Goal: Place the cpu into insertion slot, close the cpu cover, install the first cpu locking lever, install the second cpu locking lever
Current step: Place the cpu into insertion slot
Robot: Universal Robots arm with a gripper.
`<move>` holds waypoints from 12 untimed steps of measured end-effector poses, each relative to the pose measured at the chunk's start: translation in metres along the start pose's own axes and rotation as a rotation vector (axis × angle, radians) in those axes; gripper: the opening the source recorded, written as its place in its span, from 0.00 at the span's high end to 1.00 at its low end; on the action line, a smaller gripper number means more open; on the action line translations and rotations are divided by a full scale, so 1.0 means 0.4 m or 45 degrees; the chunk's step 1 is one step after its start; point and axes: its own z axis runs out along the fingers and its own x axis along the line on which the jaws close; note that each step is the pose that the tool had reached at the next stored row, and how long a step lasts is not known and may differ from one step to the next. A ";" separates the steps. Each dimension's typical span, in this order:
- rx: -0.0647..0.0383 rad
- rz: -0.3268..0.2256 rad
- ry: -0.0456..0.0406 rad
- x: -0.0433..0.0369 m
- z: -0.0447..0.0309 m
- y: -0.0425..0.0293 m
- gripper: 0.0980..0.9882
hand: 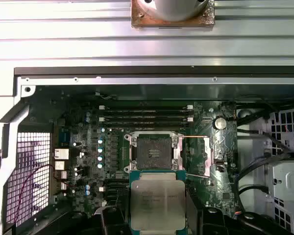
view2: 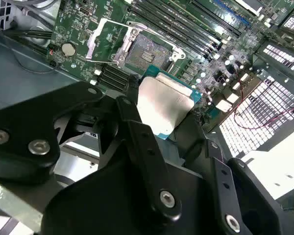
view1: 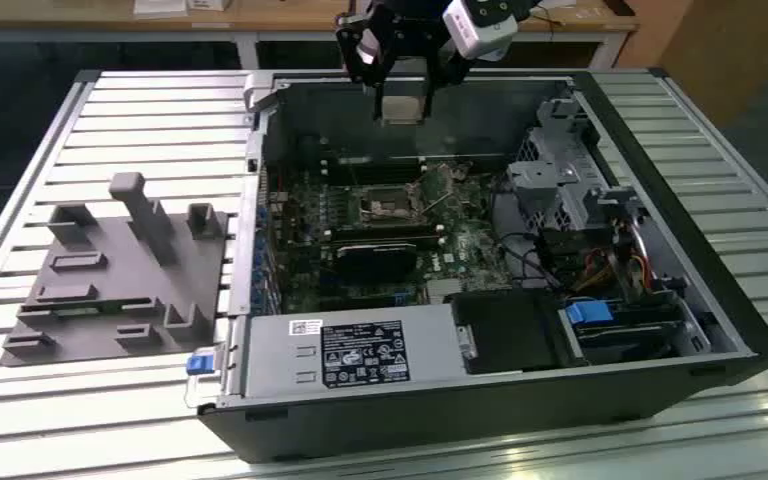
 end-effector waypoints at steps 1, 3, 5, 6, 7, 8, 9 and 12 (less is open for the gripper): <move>0.000 0.000 0.000 0.000 0.000 0.000 0.50; 0.000 0.000 0.000 0.000 0.000 0.000 0.50; 0.000 0.000 0.000 0.000 0.000 0.000 0.50; 0.000 0.000 0.000 0.000 0.000 0.000 0.50; 0.000 0.000 0.000 0.000 0.000 0.000 0.50; 0.000 0.000 0.000 0.000 0.000 0.000 0.50; 0.000 0.000 0.000 0.000 0.000 0.000 0.50; 0.000 0.000 0.000 0.000 0.003 0.000 0.50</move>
